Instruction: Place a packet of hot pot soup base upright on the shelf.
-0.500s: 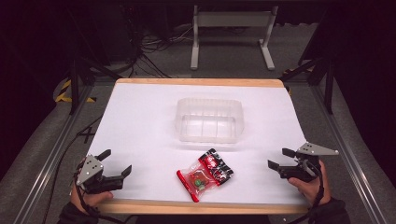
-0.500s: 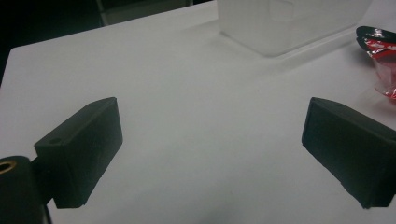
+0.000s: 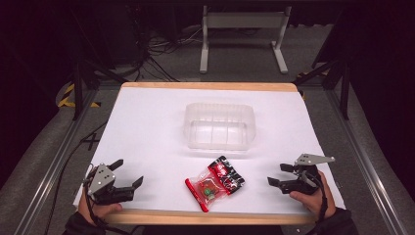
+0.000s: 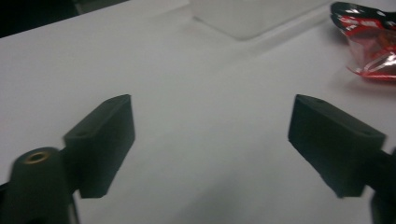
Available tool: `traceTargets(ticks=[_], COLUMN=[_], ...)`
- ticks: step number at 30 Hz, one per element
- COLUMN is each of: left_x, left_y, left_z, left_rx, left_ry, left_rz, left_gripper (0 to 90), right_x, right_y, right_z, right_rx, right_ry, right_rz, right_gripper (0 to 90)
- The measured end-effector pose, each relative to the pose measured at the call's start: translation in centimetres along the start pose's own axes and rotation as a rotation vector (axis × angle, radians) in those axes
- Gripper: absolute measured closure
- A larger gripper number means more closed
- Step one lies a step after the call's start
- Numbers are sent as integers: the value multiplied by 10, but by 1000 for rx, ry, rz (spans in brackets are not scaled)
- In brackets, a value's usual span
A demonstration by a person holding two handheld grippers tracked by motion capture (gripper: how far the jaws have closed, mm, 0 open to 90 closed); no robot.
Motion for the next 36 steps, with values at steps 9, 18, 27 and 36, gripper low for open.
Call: traceTargets(ticks=[9, 18, 27, 36], left_x=[21, 32, 37, 35], left_y=[-9, -7, -6, -9], left_z=[-43, -61, -70, -63], left_rx=[101, 158, 185, 157], left_ry=[137, 198, 223, 204], left_rz=[46, 99, 120, 102], left_gripper=[272, 335, 400, 369], right_x=[29, 56, 77, 91], right_y=[1, -6, -17, -22], right_z=[42, 76, 99, 102], right_rx=[6, 9, 97, 117], right_ry=[-97, -192, -292, -282], right_rz=[104, 133, 136, 126], right_gripper=[210, 194, 173, 639])
Point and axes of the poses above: each handheld gripper's, and its own axes: x roughly forward along the jaws, y roughly out of its underside, z roughly to its left, the point moved 9 cm from there along x, roughly forward along the jaws, and after that the axes turned 4 degrees about x, right-handed, at the moved point
